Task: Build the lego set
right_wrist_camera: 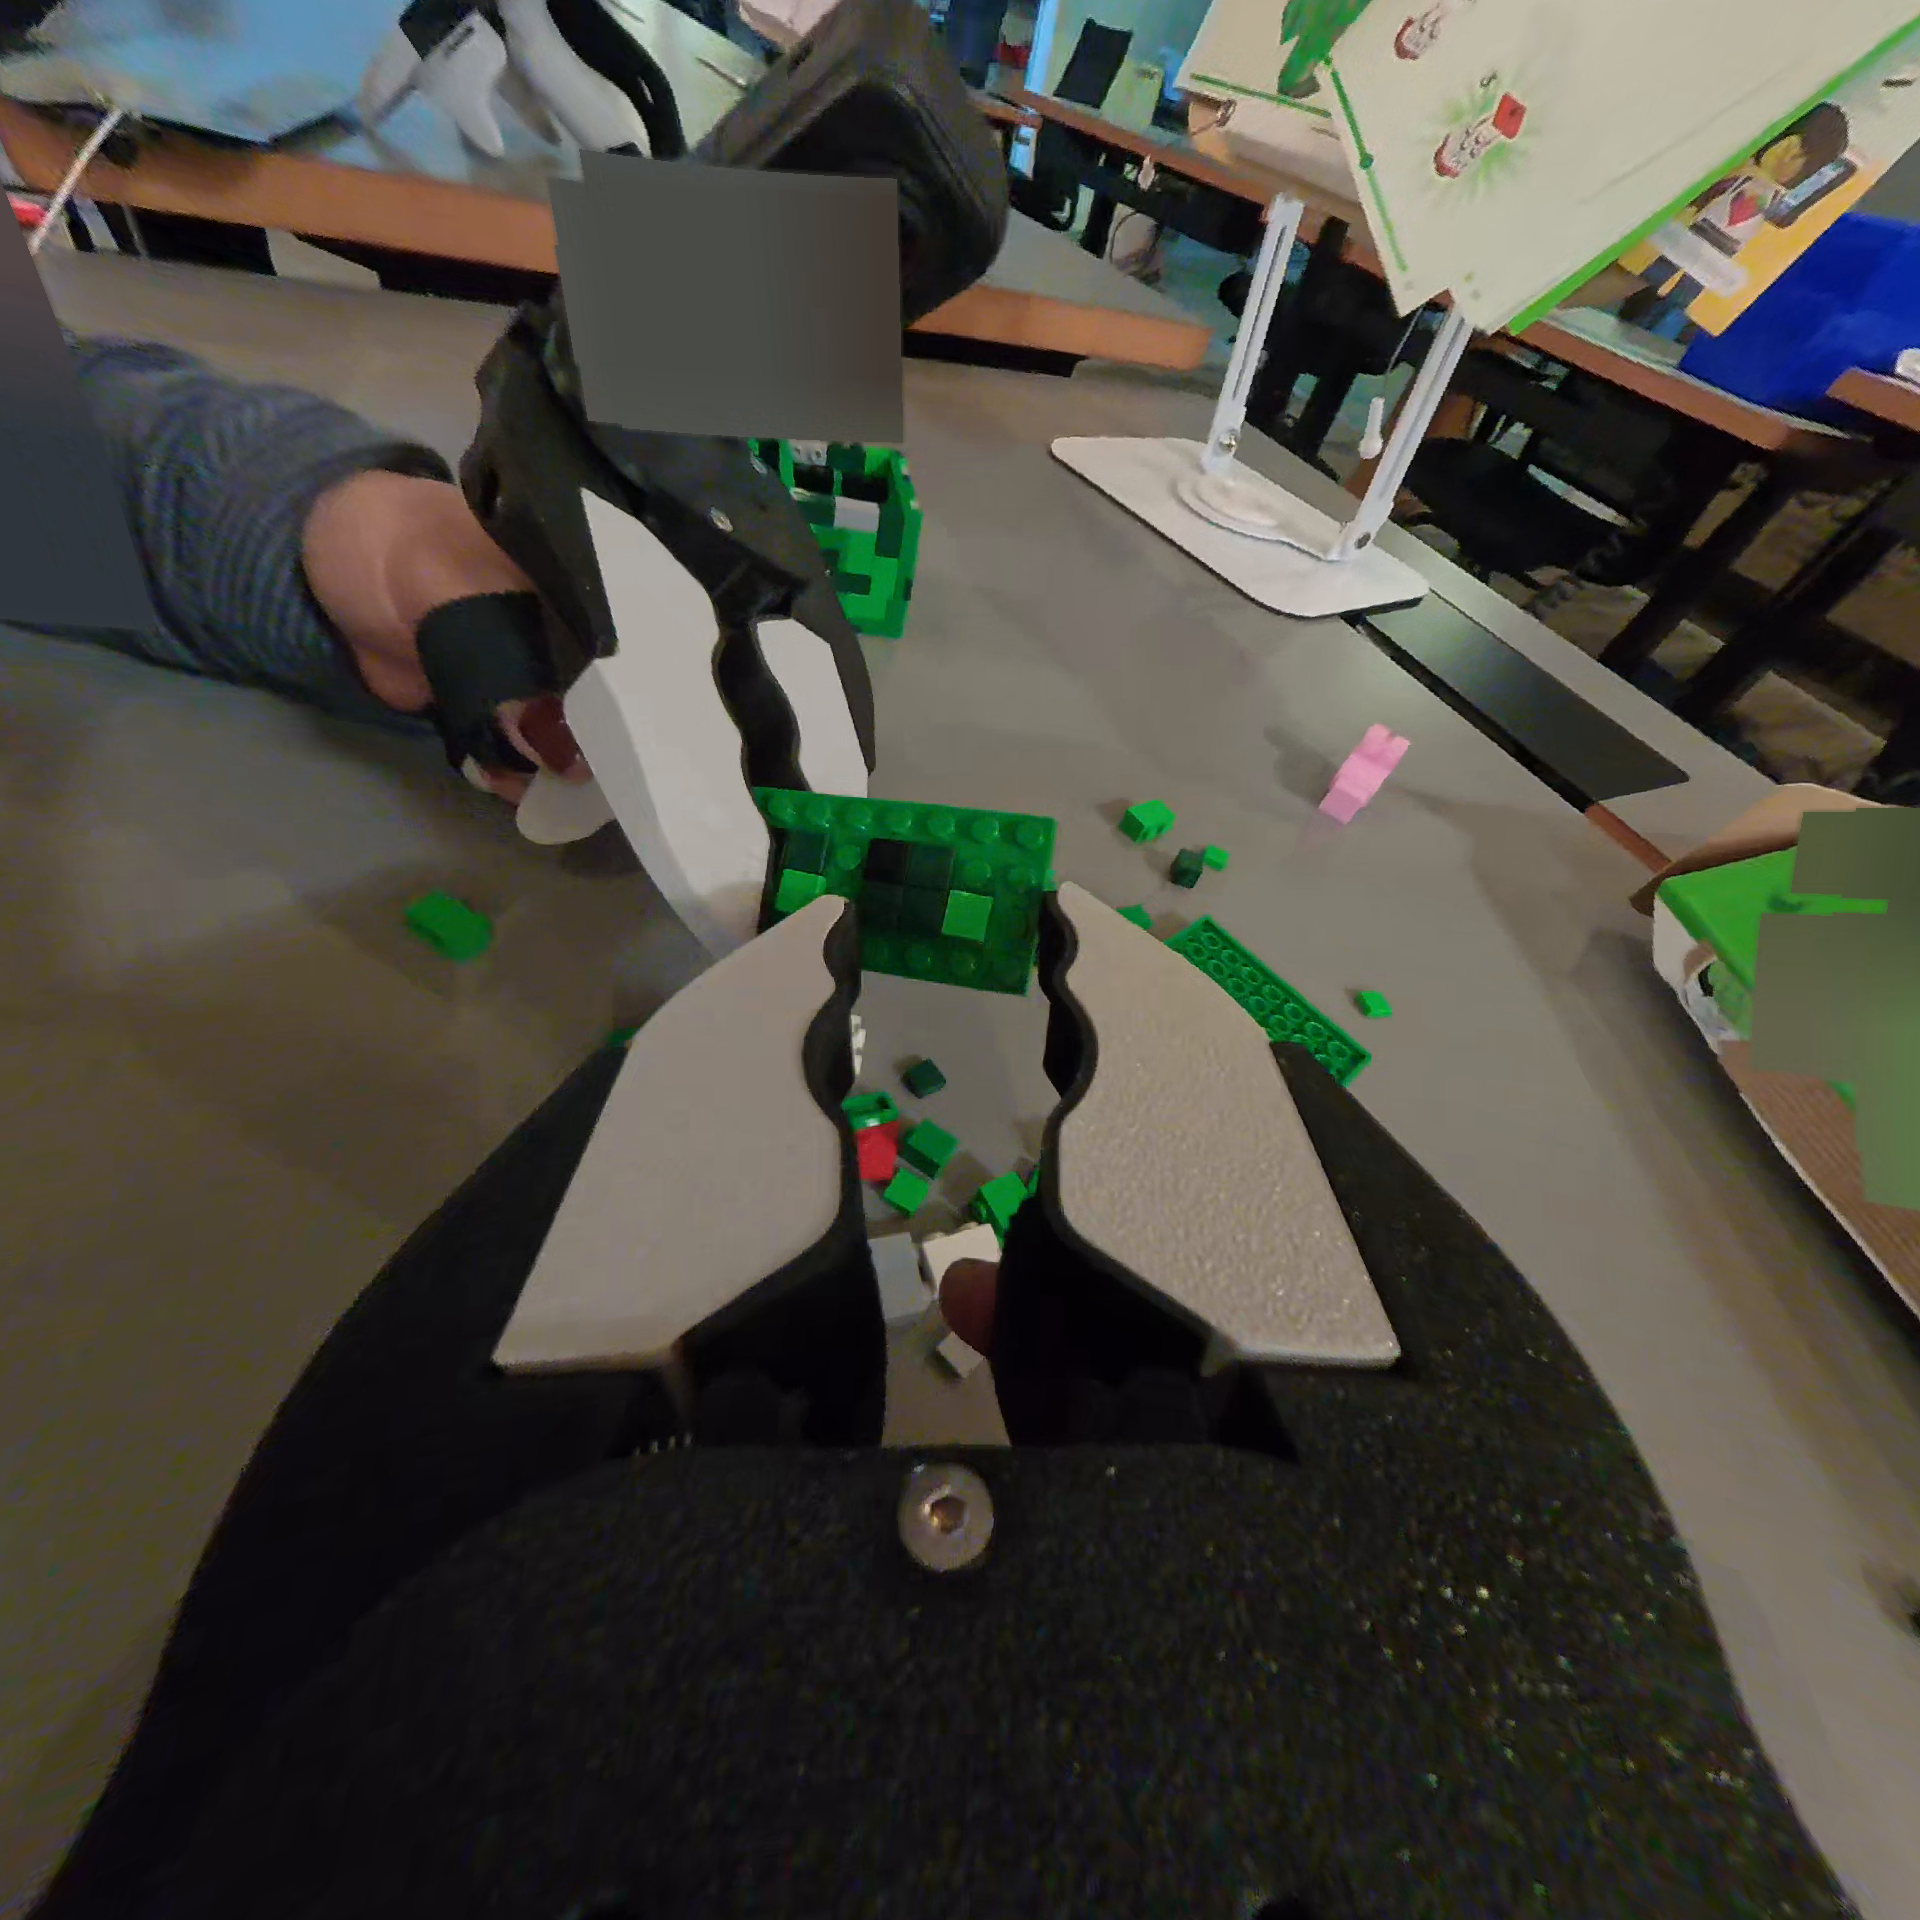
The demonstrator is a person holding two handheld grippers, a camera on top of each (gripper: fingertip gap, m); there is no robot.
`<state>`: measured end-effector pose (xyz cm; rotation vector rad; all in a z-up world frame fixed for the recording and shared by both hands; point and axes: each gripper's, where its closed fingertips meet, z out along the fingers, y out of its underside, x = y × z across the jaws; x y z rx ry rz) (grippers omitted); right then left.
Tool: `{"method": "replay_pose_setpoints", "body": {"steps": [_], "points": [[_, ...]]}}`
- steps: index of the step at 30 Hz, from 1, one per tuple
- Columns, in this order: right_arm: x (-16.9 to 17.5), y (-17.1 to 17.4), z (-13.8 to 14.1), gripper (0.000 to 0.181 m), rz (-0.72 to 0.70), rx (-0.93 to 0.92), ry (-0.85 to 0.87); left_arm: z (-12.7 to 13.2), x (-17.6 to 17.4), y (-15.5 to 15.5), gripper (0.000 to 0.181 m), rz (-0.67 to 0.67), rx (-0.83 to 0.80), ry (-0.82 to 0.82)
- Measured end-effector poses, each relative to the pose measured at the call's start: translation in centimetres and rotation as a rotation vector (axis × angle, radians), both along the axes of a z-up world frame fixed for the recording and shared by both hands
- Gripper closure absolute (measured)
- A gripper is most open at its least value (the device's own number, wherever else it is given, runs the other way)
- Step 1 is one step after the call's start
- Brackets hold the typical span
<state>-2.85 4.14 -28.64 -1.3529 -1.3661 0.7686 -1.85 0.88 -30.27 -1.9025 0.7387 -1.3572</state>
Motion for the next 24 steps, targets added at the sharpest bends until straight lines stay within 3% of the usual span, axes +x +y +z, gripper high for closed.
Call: {"method": "replay_pose_setpoints", "body": {"steps": [10,18,24], "points": [[0.1,-0.8,-1.2,0.140,0.057,0.110,-0.106,-1.7,0.0,-1.2,0.176,-0.079,-0.169,0.066],[0.3,-2.0,-2.5,0.145,0.152,-0.117,-0.146,-2.4,0.4,-2.4,0.173,-0.160,-0.148,0.126],[0.3,-2.1,-2.6,0.148,0.152,-0.141,-0.154,-2.7,0.4,-2.5,0.174,-0.162,-0.133,0.160]]}}
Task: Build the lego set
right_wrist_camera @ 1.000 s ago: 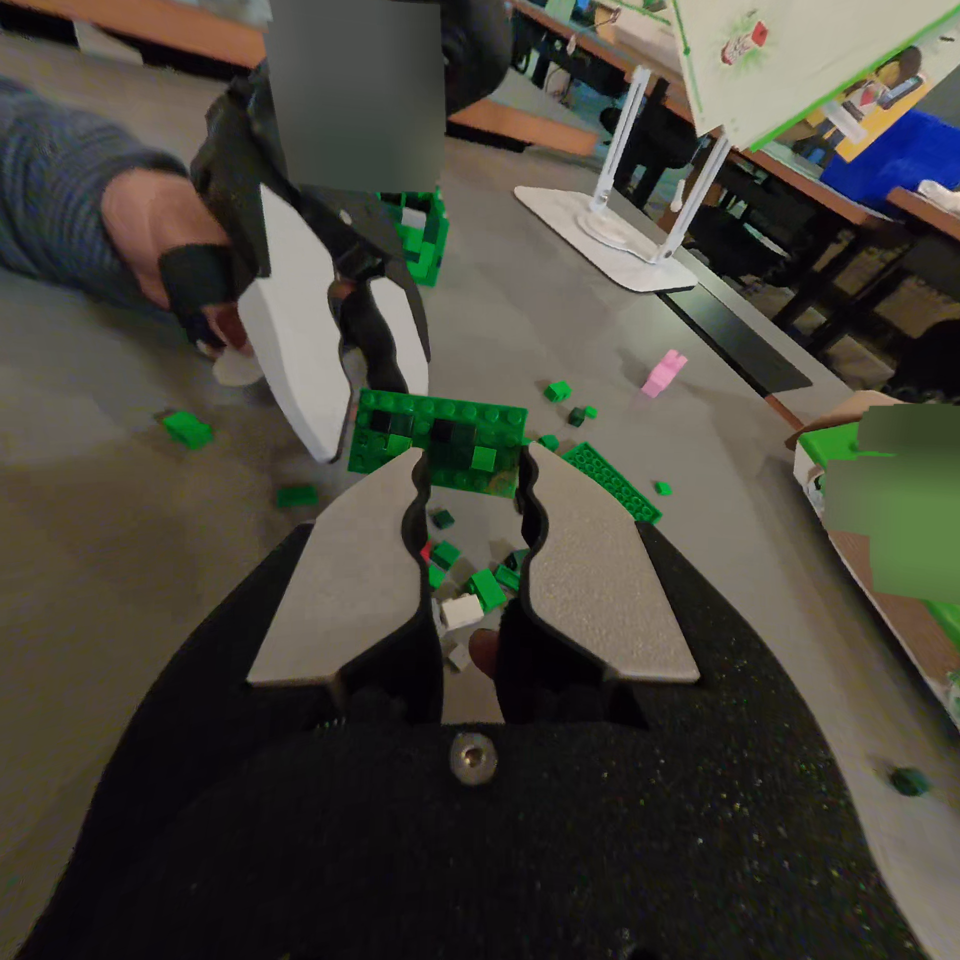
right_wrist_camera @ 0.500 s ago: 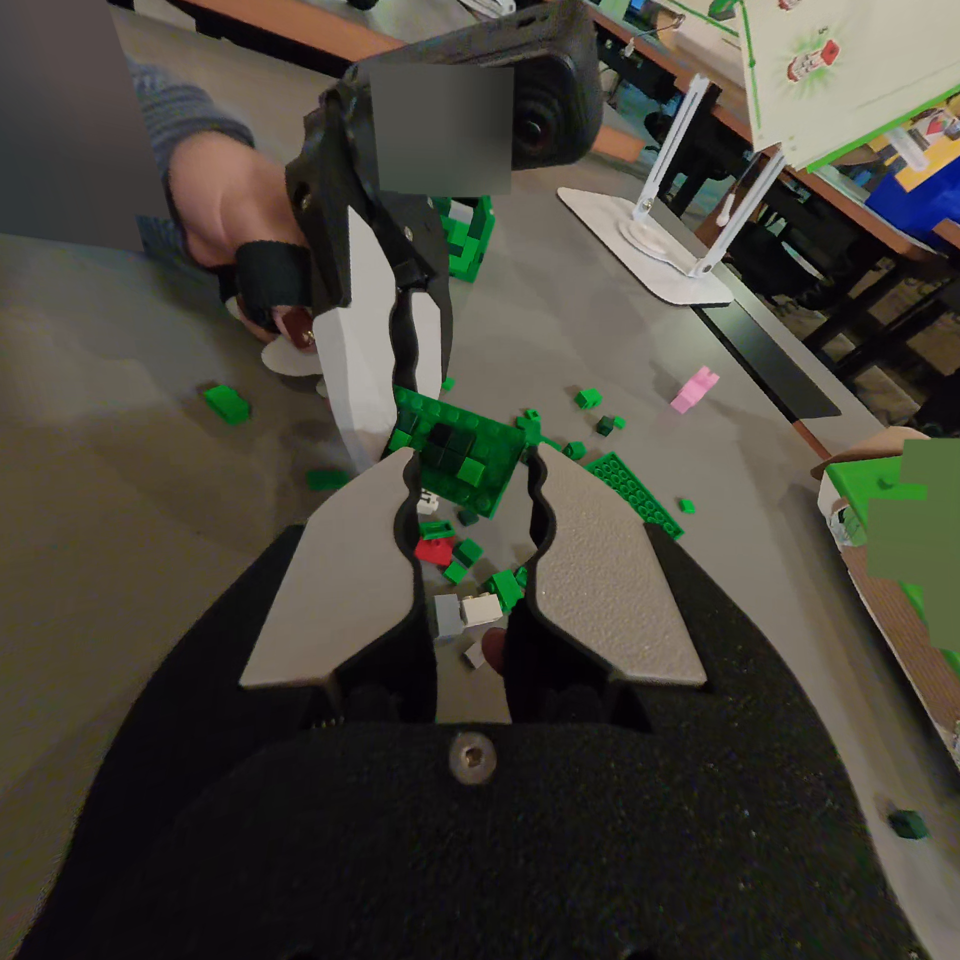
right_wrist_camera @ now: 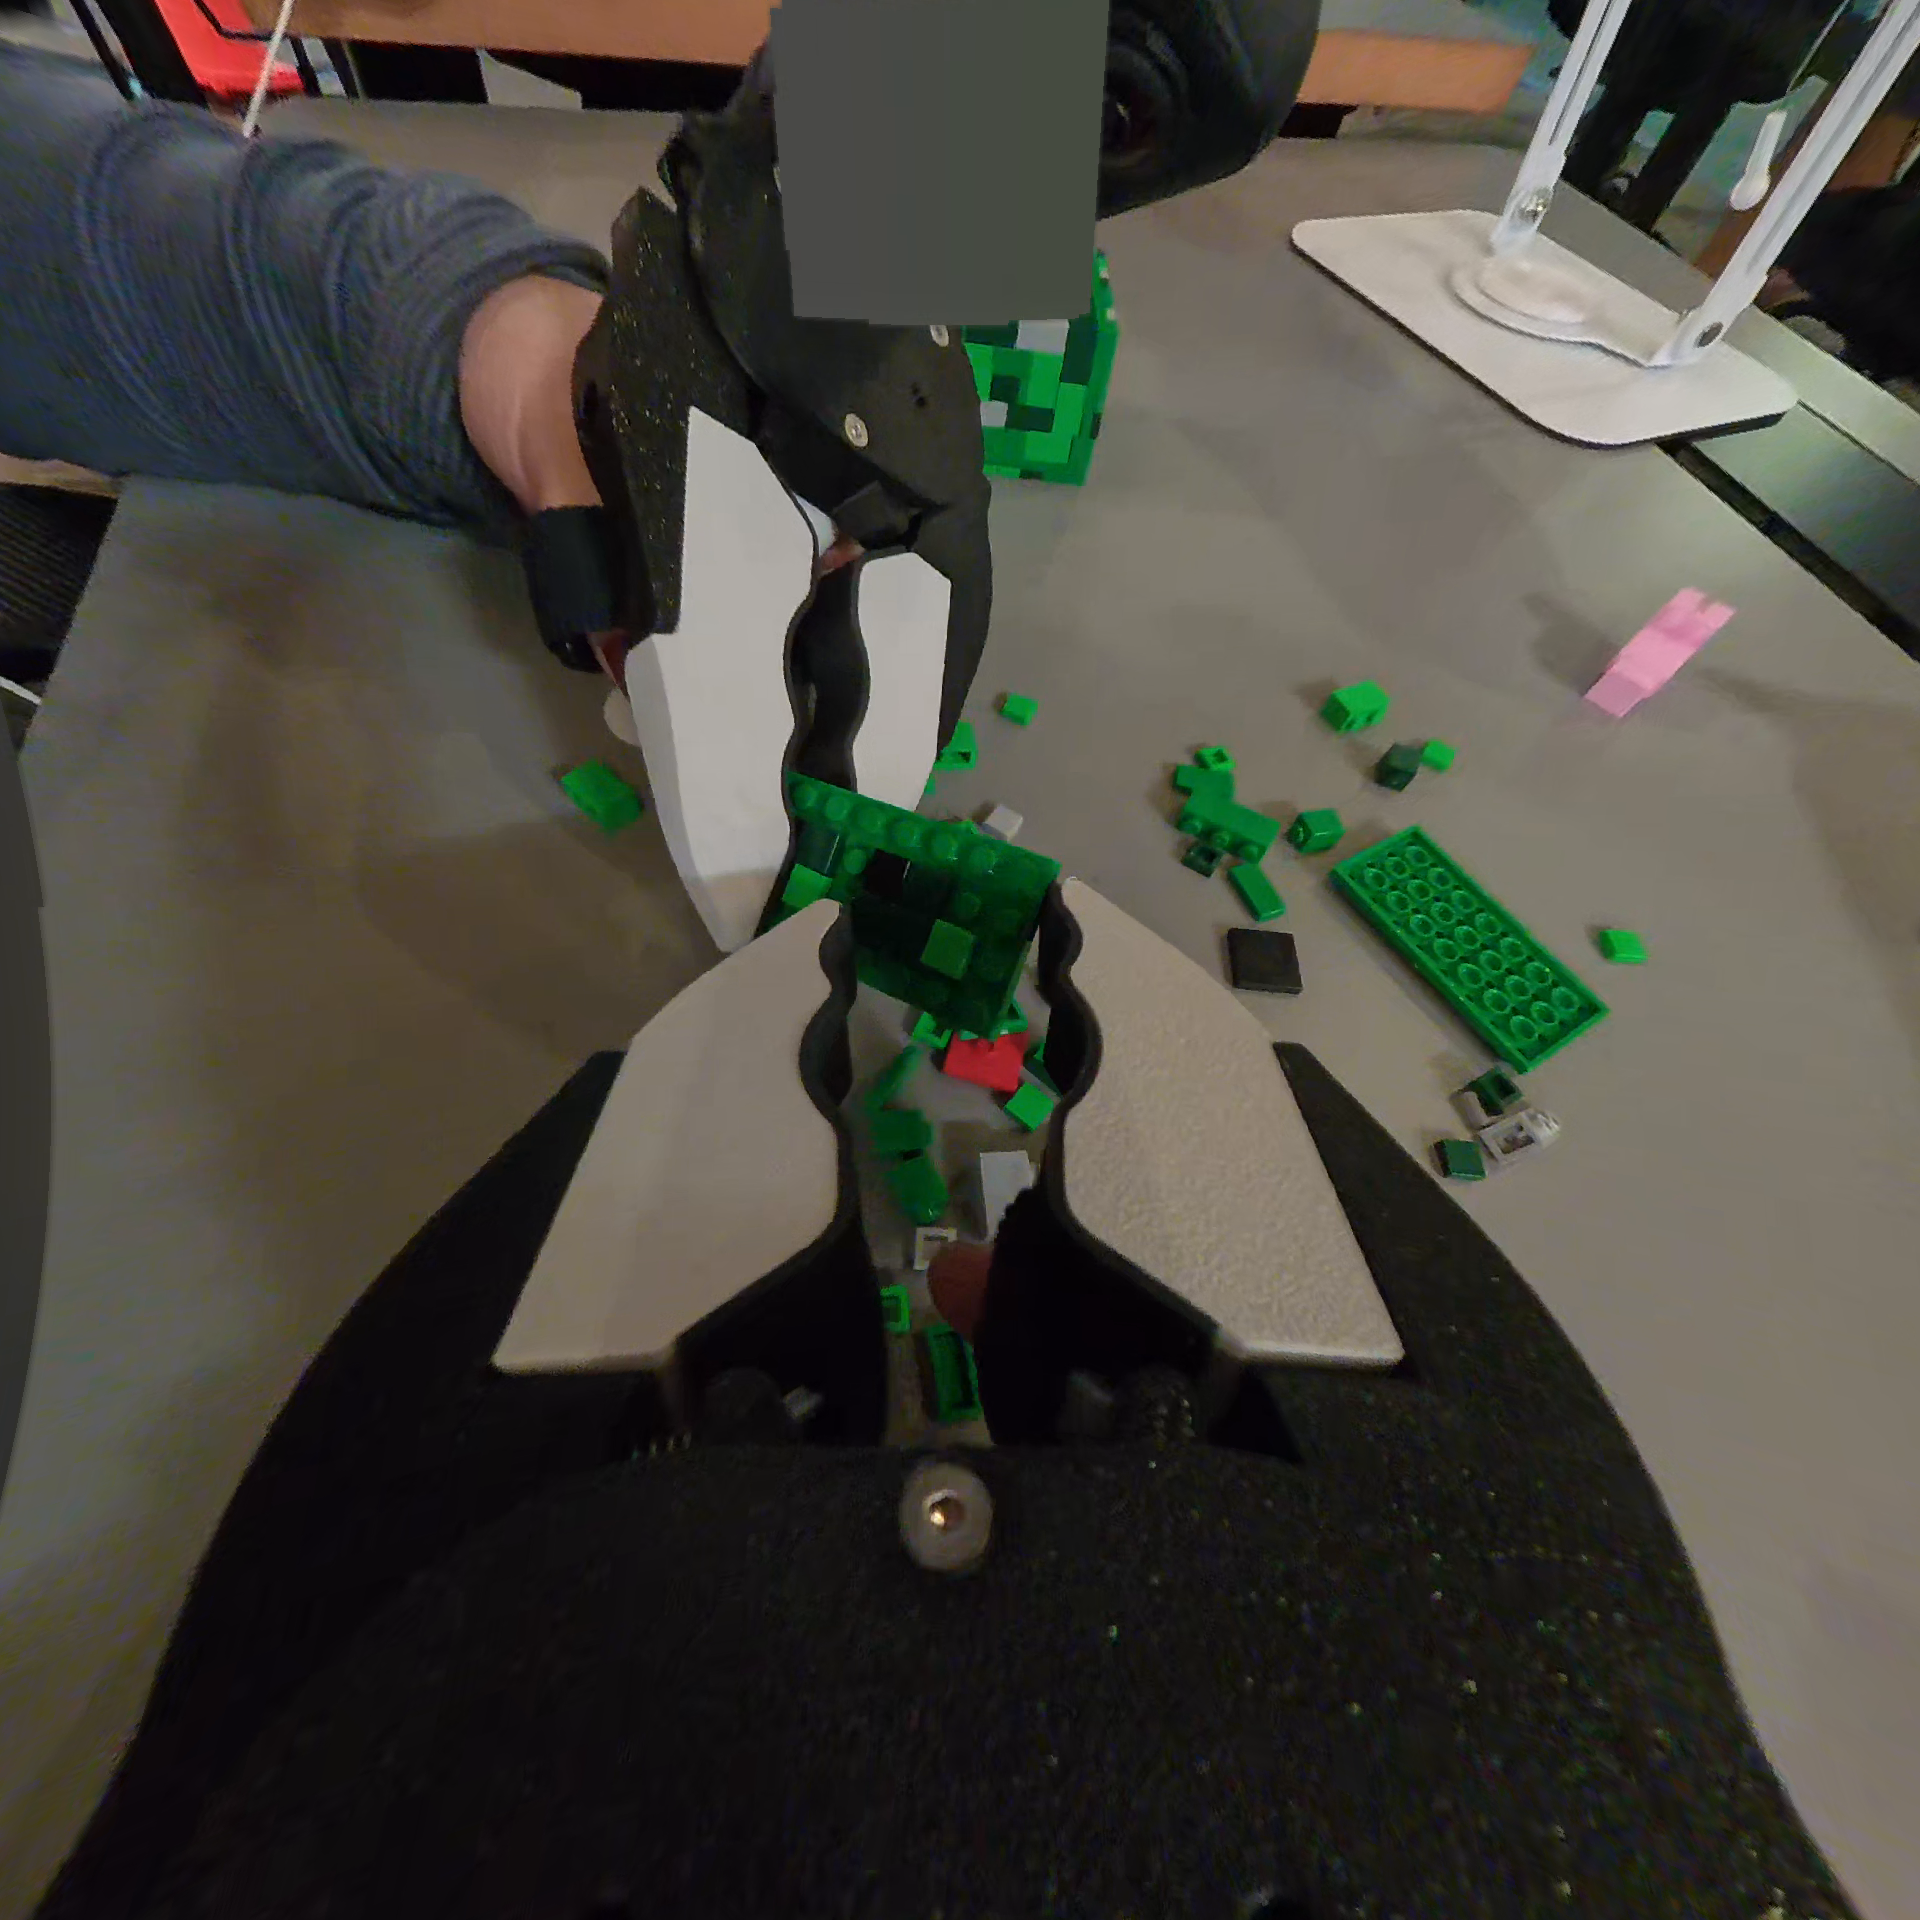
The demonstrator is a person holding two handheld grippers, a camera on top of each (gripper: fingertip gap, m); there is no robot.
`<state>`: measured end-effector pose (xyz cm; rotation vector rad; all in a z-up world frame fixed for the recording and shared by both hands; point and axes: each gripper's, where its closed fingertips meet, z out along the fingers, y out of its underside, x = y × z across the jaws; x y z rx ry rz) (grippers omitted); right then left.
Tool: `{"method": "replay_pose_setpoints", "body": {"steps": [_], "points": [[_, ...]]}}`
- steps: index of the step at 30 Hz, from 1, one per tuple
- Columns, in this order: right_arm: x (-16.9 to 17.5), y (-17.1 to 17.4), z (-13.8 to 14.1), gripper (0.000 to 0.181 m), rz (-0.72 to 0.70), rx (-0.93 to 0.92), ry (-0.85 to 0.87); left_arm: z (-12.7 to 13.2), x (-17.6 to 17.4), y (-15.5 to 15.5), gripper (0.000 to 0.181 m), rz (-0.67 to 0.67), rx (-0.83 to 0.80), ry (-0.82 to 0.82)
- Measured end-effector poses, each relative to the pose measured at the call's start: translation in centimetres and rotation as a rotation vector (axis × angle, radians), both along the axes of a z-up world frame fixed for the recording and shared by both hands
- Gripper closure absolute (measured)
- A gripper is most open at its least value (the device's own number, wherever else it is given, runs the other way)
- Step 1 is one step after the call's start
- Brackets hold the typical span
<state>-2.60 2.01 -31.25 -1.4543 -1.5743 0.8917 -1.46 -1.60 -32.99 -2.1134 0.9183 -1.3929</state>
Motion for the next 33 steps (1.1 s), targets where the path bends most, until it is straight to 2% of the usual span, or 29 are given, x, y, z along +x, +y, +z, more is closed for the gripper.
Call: {"method": "replay_pose_setpoints", "body": {"steps": [11,12,14,18,21,26,30,32,33], "points": [[0.1,0.2,0.0,0.151,-0.002,-0.228,0.038,-0.1,0.1,0.4,0.172,0.014,0.123,0.055],[0.2,0.1,0.8,0.166,0.012,-0.270,0.081,-1.2,-0.4,0.8,0.175,0.036,0.140,0.147],[0.3,-0.4,2.3,0.175,0.060,-0.383,0.163,0.0,-0.1,0.6,0.176,0.011,0.225,0.101],[0.0,0.7,2.0,0.168,-0.013,-0.313,0.179,0.2,-0.4,1.4,0.176,0.078,0.142,0.048],[-0.1,1.8,1.7,0.138,-0.084,-0.274,0.159,0.7,-0.9,2.5,0.176,0.165,0.102,-0.009],[-0.6,3.0,1.0,0.105,-0.228,-0.049,0.089,0.8,-1.3,3.5,0.176,0.266,0.080,-0.024],[-0.8,3.4,1.6,0.108,-0.277,0.043,0.103,0.7,-1.5,3.8,0.176,0.303,0.031,-0.034],[-0.7,3.5,2.2,0.122,-0.284,0.080,0.131,0.6,-1.5,3.7,0.176,0.299,0.005,-0.039],[-0.6,3.4,2.4,0.135,-0.276,0.106,0.138,0.5,-1.5,3.7,0.176,0.299,0.000,-0.039]]}}
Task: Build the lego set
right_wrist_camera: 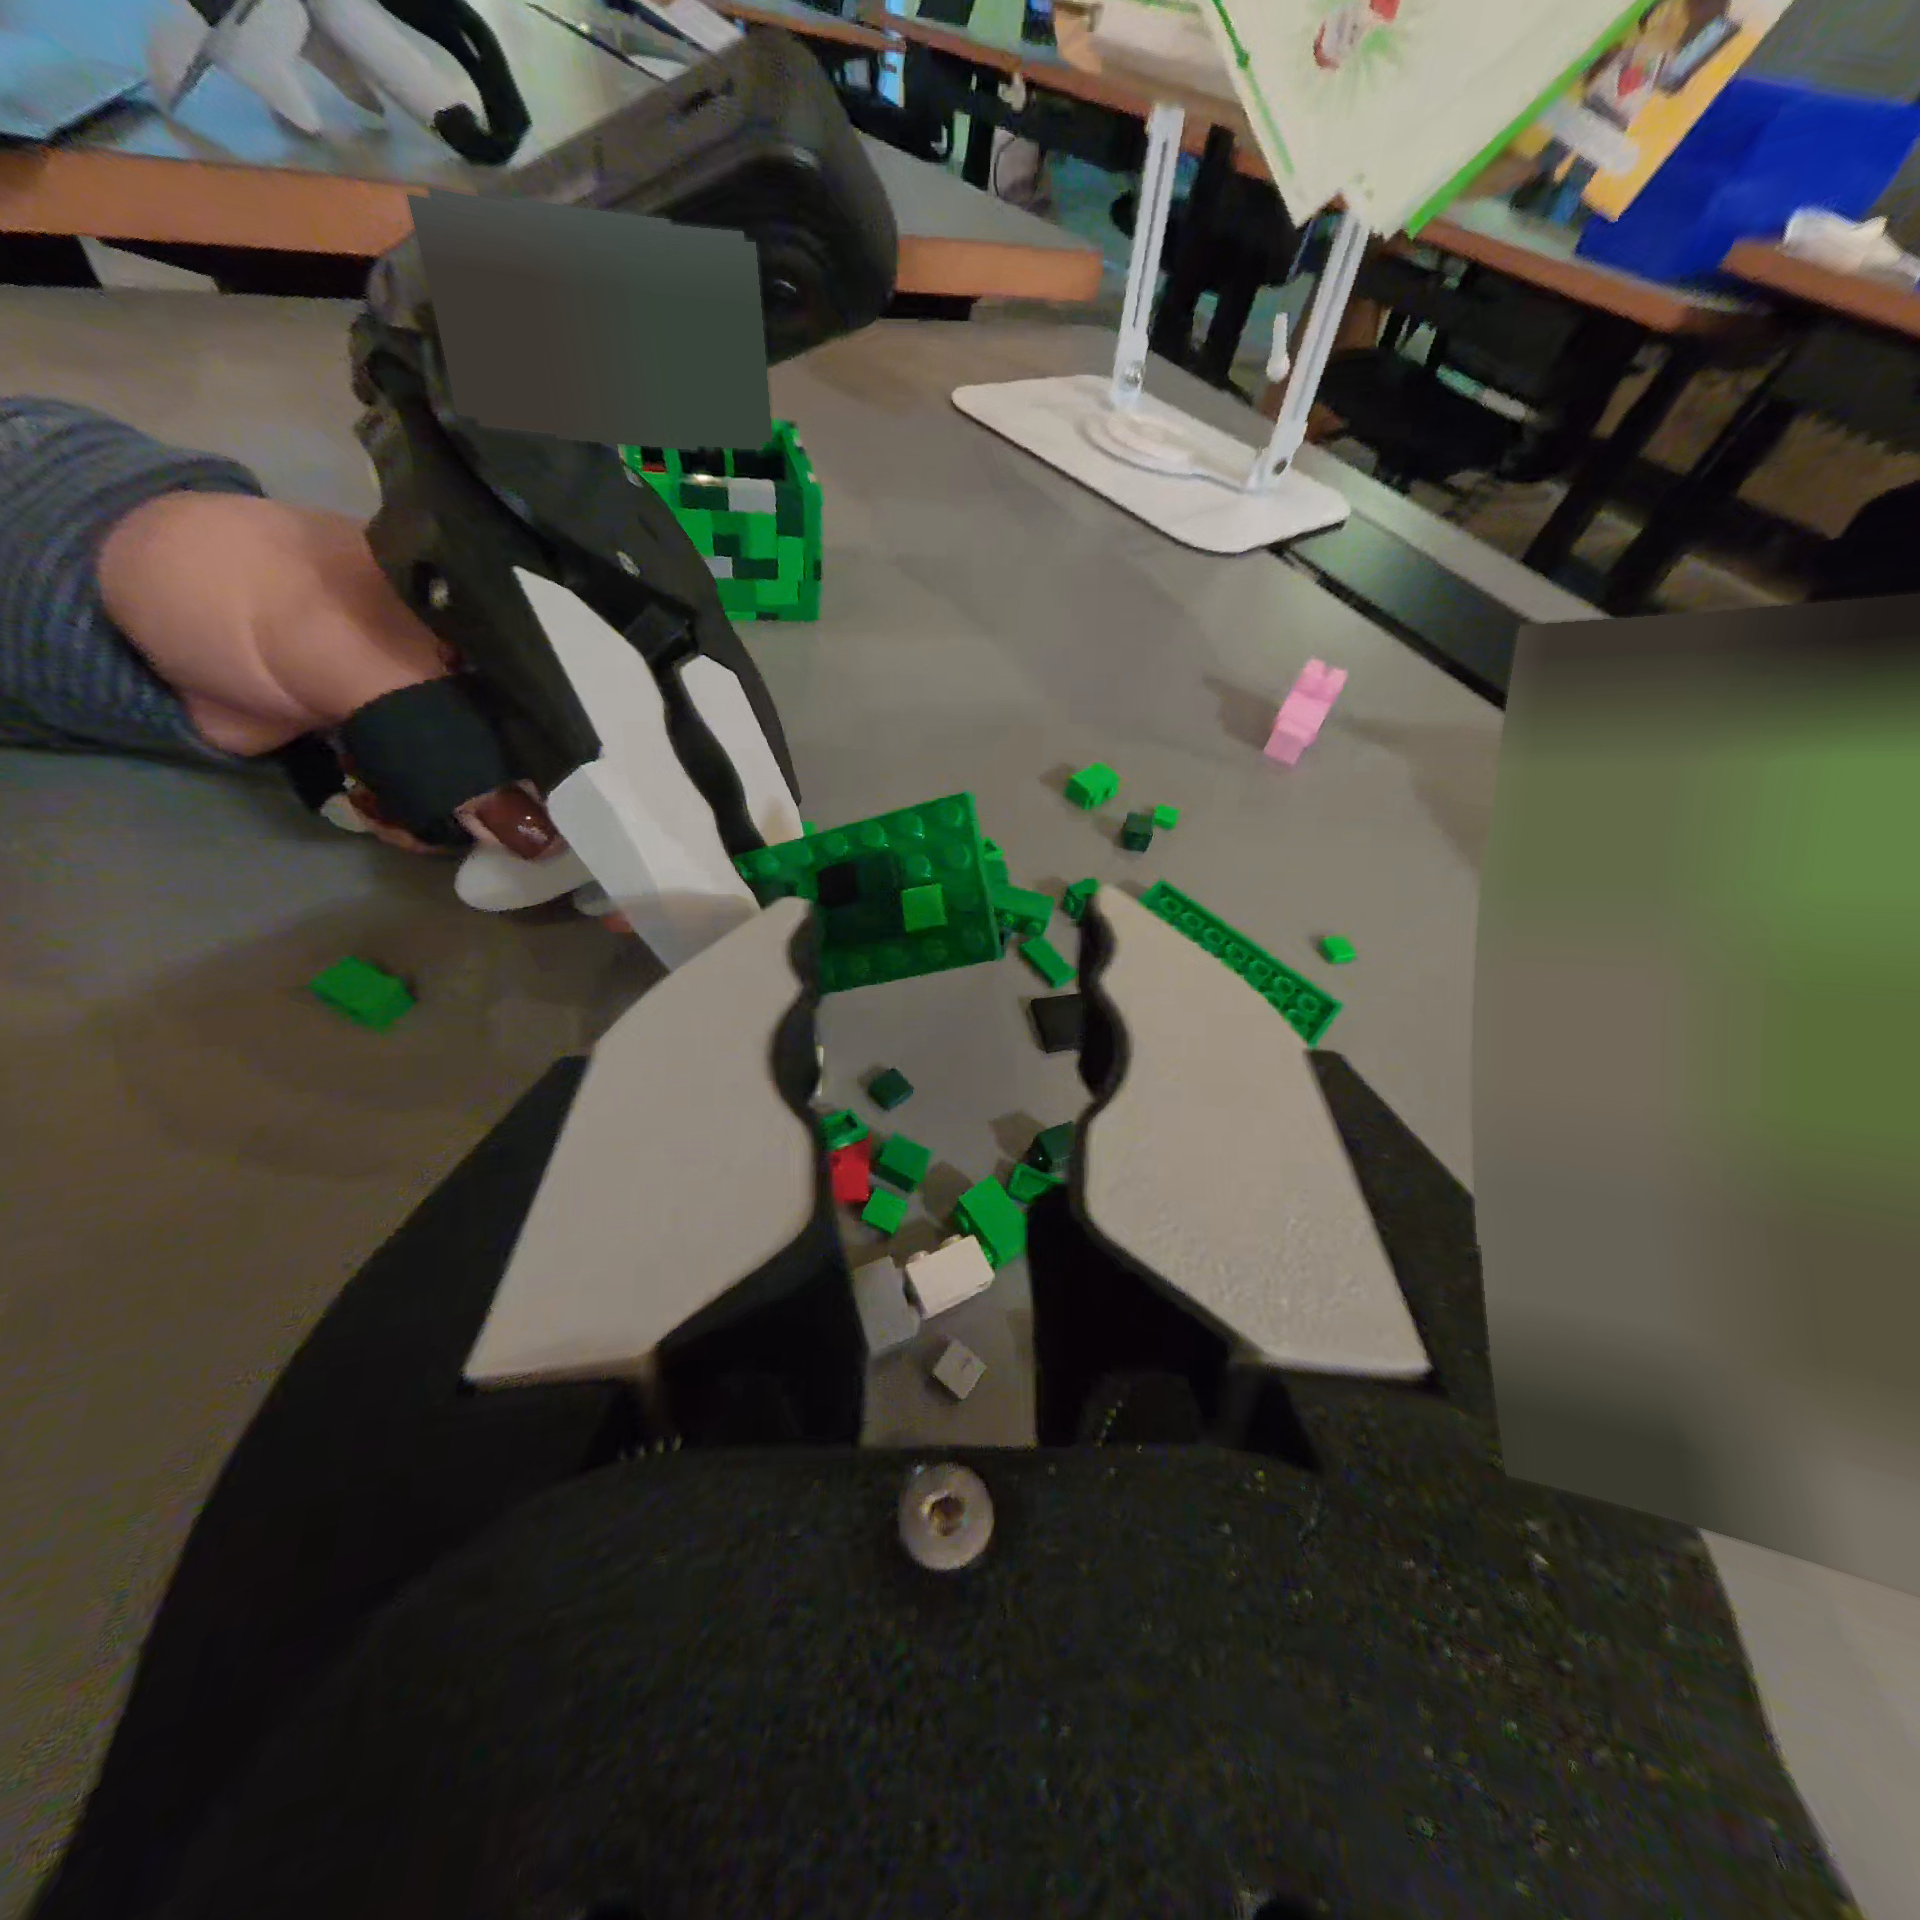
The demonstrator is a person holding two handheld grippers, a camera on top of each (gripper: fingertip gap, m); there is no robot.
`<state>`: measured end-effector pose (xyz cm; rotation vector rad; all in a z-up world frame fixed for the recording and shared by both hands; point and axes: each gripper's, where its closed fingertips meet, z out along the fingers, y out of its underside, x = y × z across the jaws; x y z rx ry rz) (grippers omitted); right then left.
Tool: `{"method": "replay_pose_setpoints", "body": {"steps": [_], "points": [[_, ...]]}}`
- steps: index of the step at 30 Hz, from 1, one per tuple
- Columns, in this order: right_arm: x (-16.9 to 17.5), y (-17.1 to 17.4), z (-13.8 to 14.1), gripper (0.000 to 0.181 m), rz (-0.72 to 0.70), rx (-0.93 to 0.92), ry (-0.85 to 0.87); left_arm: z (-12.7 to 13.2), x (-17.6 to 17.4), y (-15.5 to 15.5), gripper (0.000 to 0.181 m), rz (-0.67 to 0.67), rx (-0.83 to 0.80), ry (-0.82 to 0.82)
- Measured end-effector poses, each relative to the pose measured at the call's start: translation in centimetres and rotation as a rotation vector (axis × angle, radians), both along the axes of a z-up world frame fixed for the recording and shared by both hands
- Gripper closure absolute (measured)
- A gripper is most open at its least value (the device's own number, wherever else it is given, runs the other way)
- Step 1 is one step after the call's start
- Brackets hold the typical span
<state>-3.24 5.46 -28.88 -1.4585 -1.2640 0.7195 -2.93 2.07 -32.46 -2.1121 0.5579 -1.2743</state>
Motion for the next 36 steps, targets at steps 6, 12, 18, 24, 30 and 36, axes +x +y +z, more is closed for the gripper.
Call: {"method": "replay_pose_setpoints", "body": {"steps": [6,12,18,24,30,36], "points": [[-0.2,-0.4,-0.4,0.150,0.007,0.060,-0.040,-0.2,0.1,-0.2,0.176,-0.008,-0.009,0.011],[-0.9,-0.8,-0.6,0.151,-0.006,0.149,-0.078,-0.3,0.4,-0.4,0.175,-0.021,-0.009,0.018],[-0.9,-1.0,-0.6,0.150,-0.004,0.186,-0.102,-0.3,0.5,-0.5,0.175,-0.029,-0.002,0.023],[-0.9,-1.1,-0.8,0.146,0.003,0.151,-0.099,-0.3,0.7,-0.6,0.175,-0.026,0.006,0.028],[-1.0,-0.9,-0.7,0.149,-0.012,0.110,-0.076,-0.4,0.8,-0.6,0.174,-0.035,0.061,0.070],[-0.6,-0.8,-1.4,0.149,0.011,-0.025,-0.068,-1.1,0.5,-0.2,0.171,-0.042,0.339,0.368]]}}
